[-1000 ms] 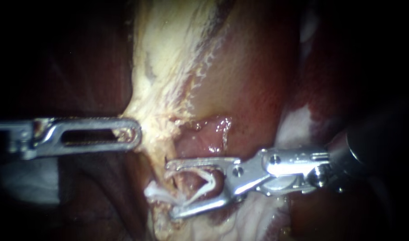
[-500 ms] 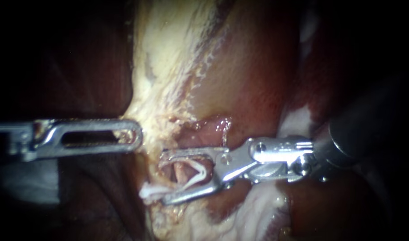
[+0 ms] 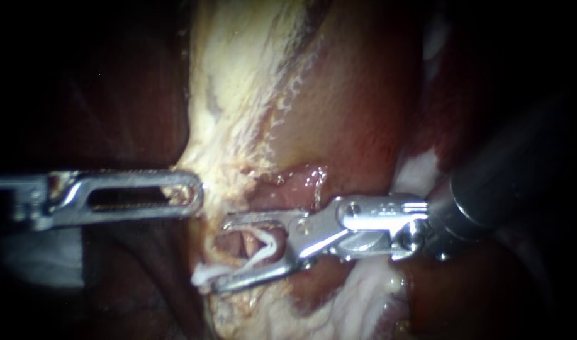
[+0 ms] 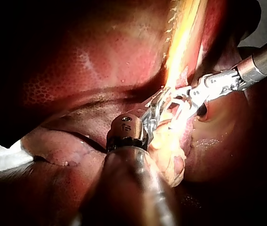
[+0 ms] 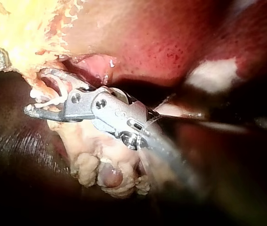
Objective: Clipping third clip left tube
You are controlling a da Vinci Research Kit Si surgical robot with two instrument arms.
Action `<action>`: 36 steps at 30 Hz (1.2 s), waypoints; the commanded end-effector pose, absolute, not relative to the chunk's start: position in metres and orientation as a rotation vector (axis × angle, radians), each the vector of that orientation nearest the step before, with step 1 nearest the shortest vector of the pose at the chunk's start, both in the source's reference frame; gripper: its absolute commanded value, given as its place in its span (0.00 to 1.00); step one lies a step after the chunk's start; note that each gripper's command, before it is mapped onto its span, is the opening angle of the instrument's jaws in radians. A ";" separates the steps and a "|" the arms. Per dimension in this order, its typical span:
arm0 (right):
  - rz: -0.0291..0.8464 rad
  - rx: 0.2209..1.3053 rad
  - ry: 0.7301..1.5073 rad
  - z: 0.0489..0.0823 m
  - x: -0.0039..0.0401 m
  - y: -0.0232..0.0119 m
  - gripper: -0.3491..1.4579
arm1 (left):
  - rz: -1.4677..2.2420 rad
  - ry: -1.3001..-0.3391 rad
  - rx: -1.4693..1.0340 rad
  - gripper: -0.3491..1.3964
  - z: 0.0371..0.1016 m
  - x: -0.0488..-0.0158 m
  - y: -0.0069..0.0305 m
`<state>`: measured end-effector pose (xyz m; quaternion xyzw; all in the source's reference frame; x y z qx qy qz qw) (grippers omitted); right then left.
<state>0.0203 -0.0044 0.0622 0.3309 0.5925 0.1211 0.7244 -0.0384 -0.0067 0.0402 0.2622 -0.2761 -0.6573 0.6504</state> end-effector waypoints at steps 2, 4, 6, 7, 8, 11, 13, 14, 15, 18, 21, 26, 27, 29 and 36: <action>0.267 0.748 1.318 0.0617 0.0204 -0.0046 0.52 | -1.493 -0.627 0.595 0.00 0.0402 -0.0385 -0.0067; 0.262 0.759 1.324 0.0614 0.0204 -0.0047 0.52 | -1.493 -0.627 0.595 0.00 0.0402 -0.0385 -0.0067; 0.271 0.748 1.321 0.0614 0.0203 -0.0045 0.52 | -1.493 -0.627 0.595 0.00 0.0402 -0.0384 -0.0068; 0.285 0.732 1.314 0.0615 0.0200 -0.0043 0.52 | -1.493 -0.627 0.595 0.00 0.0402 -0.0384 -0.0068; 0.289 0.730 1.313 0.0616 0.0197 -0.0041 0.52 | -1.493 -0.627 0.595 0.00 0.0401 -0.0385 -0.0068; 0.314 0.708 1.303 0.0622 0.0187 -0.0032 0.52 | -1.494 -0.627 0.595 0.00 0.0400 -0.0385 -0.0069; 0.331 0.692 1.296 0.0625 0.0183 -0.0026 0.52 | -1.494 -0.627 0.595 0.00 0.0400 -0.0385 -0.0068; 0.337 0.688 1.290 0.0627 0.0182 -0.0023 0.52 | -1.494 -0.627 0.595 0.00 0.0400 -0.0385 -0.0068; 0.343 0.682 1.287 0.0629 0.0182 -0.0022 0.52 | -1.494 -0.627 0.595 0.00 0.0400 -0.0385 -0.0068; 0.353 0.668 1.276 0.0633 0.0184 -0.0020 0.52 | -1.495 -0.627 0.594 0.00 0.0400 -0.0386 -0.0069; 0.354 0.666 1.276 0.0634 0.0189 -0.0021 0.52 | -1.496 -0.626 0.594 0.00 0.0398 -0.0387 -0.0070; 0.332 0.689 1.286 0.0630 0.0198 -0.0028 0.52 | -1.496 -0.627 0.593 0.00 0.0399 -0.0387 -0.0070; 0.316 0.706 1.293 0.0628 0.0200 -0.0030 0.52 | -1.496 -0.627 0.594 0.00 0.0399 -0.0387 -0.0069; 0.302 0.723 1.312 0.0625 0.0203 -0.0035 0.52 | -1.496 -0.627 0.594 0.00 0.0399 -0.0387 -0.0069; 0.254 0.793 1.360 0.0605 0.0209 -0.0052 0.52 | -1.495 -0.627 0.594 0.00 0.0400 -0.0387 -0.0069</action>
